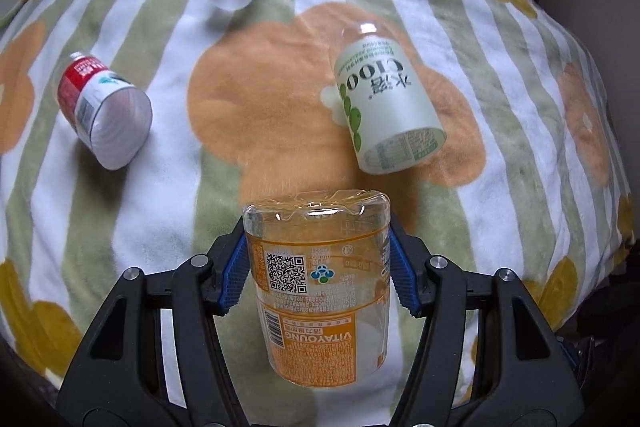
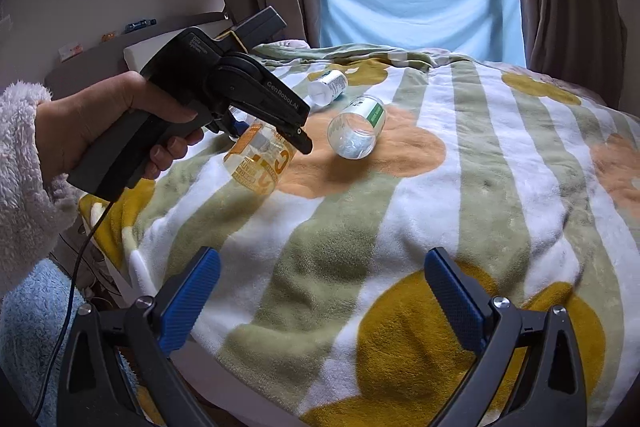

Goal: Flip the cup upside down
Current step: 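Close the left tool around the orange-labelled bottle while the right tool releases it, then rotate the left tool to turn the bottle cap-down and set it on the blanket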

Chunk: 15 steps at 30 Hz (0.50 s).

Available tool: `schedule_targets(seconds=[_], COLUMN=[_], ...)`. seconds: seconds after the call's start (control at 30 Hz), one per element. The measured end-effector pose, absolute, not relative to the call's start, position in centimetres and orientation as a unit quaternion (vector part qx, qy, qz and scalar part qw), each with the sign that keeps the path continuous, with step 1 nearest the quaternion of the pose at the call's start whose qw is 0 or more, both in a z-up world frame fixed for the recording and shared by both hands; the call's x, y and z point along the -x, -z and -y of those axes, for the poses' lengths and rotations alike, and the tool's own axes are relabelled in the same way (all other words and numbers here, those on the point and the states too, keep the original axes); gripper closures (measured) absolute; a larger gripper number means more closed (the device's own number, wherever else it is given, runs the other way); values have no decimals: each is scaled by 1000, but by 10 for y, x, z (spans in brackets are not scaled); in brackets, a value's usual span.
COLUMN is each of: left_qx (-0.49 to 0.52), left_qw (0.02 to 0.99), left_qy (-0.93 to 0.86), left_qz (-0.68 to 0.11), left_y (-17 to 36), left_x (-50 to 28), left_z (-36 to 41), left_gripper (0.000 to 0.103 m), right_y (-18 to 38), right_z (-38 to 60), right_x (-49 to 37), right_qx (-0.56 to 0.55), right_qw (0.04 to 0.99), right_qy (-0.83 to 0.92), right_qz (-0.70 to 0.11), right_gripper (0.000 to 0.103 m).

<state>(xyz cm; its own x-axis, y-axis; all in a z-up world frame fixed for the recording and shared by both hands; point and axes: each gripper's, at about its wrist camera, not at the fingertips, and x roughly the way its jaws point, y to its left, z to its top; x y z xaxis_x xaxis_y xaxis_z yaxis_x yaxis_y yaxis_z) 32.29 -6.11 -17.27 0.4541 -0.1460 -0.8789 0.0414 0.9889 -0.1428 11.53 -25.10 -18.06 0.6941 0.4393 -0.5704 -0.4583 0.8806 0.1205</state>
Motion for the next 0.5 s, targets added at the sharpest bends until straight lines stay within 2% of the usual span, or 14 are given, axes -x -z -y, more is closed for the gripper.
schedule_targets(seconds=[0.13,0.23,0.5], left_qx=[94,113,82], left_qw=[896,905,926], left_qy=[44,40,35], left_qz=[-431,-407,-368], left_y=[170,186,202], left_x=[-326,-321,-304], left_z=[51,55,58], left_gripper=[46,46,46], right_y=[181,181,182], right_z=[250,252,259], right_x=[-115,-116,-118], right_qx=[20,17,2], right_qw=[922,922,921], right_qy=[-241,-241,-239], right_qz=[-303,-304,-306], right_gripper=[1,1,1])
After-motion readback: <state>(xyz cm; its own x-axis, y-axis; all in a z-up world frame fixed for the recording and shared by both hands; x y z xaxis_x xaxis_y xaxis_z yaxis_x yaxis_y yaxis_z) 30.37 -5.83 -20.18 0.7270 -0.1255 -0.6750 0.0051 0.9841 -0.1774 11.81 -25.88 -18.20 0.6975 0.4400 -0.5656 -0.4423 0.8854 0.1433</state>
